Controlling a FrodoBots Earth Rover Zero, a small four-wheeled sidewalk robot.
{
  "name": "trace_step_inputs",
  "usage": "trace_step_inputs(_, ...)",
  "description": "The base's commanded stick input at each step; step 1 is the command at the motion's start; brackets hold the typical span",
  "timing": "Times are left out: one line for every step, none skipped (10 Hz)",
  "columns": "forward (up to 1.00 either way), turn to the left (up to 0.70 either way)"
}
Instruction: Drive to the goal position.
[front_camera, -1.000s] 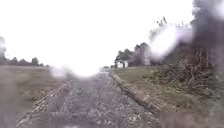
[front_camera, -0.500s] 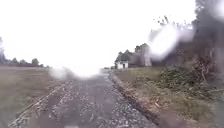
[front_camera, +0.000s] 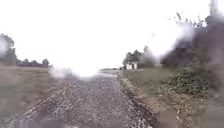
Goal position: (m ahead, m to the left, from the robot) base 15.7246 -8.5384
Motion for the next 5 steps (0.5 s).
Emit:
trace_step_inputs(0.85,0.00)
trace_step_inputs(0.85,0.00)
trace_step_inputs(0.85,0.00)
trace_step_inputs(0.85,0.00)
trace_step_inputs(0.85,0.00)
